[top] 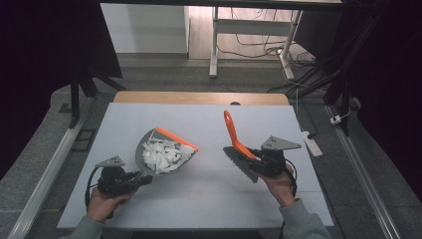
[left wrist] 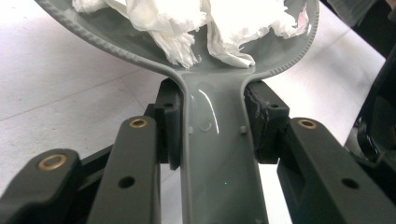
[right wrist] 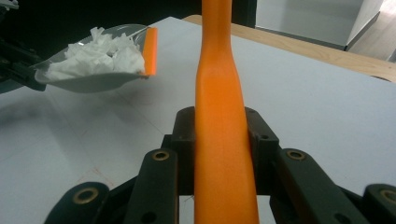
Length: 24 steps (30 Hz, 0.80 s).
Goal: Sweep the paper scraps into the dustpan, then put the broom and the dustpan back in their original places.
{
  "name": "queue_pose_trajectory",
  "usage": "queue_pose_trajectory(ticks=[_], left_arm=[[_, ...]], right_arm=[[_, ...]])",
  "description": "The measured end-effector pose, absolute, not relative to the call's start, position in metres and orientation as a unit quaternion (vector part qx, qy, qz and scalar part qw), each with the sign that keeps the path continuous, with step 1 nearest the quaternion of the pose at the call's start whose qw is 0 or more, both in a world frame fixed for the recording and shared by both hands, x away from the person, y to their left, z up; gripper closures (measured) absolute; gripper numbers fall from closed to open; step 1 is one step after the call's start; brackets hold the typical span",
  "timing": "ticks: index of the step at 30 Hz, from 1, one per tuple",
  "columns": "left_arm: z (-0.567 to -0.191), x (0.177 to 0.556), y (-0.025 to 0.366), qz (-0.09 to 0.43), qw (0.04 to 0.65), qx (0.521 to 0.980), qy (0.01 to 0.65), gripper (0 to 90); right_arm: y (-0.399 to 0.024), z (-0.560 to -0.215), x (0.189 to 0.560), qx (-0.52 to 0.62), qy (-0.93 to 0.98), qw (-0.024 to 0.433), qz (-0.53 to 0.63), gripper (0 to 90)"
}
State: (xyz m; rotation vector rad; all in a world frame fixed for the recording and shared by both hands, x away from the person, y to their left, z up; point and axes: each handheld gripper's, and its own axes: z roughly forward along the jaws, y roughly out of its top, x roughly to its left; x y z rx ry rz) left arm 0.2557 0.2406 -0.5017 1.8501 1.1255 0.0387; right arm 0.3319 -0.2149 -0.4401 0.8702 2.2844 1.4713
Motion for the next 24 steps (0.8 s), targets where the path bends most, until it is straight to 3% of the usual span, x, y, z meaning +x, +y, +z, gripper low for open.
queue_pose_trajectory(ticks=[24], left_arm=[[-0.5036,0.2543,0.2486,0.046,0.477,0.714,0.511,61.1]], right_arm=[[-0.2179,-0.4433,0.3296,0.301,0.798,0.132,0.505,69.6]])
